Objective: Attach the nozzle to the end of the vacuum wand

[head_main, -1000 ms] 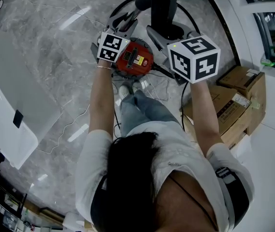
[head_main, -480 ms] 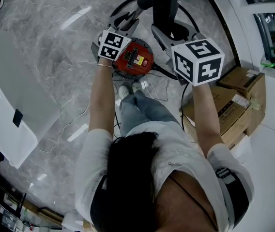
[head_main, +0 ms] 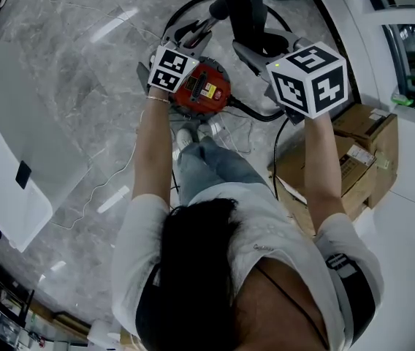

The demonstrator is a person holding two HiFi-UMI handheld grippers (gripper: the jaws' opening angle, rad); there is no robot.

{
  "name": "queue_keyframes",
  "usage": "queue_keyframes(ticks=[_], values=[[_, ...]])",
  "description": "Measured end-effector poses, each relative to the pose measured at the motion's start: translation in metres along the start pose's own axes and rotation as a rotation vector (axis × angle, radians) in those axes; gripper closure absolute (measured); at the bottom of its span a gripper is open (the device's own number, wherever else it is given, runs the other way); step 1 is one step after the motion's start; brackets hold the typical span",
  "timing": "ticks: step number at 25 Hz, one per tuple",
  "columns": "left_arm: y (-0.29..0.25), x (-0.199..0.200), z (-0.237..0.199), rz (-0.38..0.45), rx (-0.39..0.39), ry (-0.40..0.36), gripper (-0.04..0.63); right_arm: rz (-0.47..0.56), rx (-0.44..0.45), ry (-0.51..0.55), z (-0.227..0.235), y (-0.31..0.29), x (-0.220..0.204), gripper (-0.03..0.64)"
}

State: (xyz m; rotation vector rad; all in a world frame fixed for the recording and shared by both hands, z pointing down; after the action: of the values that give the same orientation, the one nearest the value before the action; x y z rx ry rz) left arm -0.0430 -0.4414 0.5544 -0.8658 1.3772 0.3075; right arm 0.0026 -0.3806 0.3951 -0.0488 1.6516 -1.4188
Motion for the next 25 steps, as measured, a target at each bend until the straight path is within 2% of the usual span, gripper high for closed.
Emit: queue_keyframes(ticks=[8,18,25], values=[[0.0017,-0.0005,-0.0013,-0.01,0.003,0.003,0.443,0.035,0.01,-0.023,-0.0029,-0.0025,0.0009,0.491],[0.0046,-0.0051,0.0034,-0.029,-0.006,0.008,0.443,0.021,0.009,0.002,-0.0089,-0.0039,-0.0056,0.492],[0.0055,-0.0044,0.006,-0.021,-0.025,0.063,0.439,0.103,0.023,-0.018,-0.0099,0.0,-0.0071,0.488]])
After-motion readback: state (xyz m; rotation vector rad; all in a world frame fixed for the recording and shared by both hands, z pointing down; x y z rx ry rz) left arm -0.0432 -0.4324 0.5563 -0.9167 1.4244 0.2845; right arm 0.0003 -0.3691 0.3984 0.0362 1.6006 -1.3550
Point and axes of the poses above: the fingertips, and each gripper's own axes: y backward along the fingers, z to its right, x out of its top, the point moved 1 cm from there along y, backward along the fingers, and after that the axes turned 4 degrees about -z, right-handed, at the moved point
